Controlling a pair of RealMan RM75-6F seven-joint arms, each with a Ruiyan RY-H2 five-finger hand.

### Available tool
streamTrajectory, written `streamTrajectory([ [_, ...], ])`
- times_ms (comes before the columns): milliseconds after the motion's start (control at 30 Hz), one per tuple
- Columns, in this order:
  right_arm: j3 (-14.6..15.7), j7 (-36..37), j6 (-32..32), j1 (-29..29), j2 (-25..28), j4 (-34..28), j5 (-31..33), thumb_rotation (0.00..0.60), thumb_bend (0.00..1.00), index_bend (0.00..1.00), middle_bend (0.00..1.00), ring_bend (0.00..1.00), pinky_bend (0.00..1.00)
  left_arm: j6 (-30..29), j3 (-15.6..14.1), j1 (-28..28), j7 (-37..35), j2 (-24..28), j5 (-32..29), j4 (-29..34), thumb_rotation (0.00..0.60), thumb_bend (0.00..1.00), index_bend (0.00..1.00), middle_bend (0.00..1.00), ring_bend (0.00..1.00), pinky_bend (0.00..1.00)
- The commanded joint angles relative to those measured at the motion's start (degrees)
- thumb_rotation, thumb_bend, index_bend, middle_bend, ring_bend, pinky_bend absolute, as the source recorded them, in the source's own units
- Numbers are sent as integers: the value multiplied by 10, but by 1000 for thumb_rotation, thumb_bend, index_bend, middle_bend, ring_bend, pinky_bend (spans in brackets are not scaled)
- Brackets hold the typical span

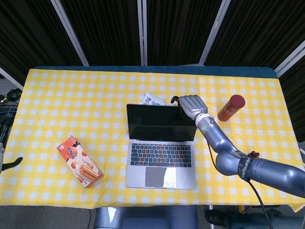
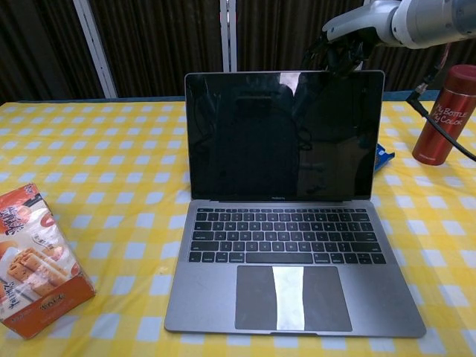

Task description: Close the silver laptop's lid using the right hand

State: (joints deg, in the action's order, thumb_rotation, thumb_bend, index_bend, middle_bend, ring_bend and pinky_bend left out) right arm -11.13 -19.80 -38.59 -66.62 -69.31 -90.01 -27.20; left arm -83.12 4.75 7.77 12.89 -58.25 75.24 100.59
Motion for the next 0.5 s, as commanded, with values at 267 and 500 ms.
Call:
streamTrajectory([
  [267,-5,51,-24,58,59,-97,-137,600,1000,328,510,449,409,1,-2,-2,1,0,5,3,600,0,0,0,0,0],
  [500,11,86,-24,110,112,-185,-266,600,1000,329,507,449,408,2,-5,-3,5,0,12,8,600,0,0,0,0,0],
])
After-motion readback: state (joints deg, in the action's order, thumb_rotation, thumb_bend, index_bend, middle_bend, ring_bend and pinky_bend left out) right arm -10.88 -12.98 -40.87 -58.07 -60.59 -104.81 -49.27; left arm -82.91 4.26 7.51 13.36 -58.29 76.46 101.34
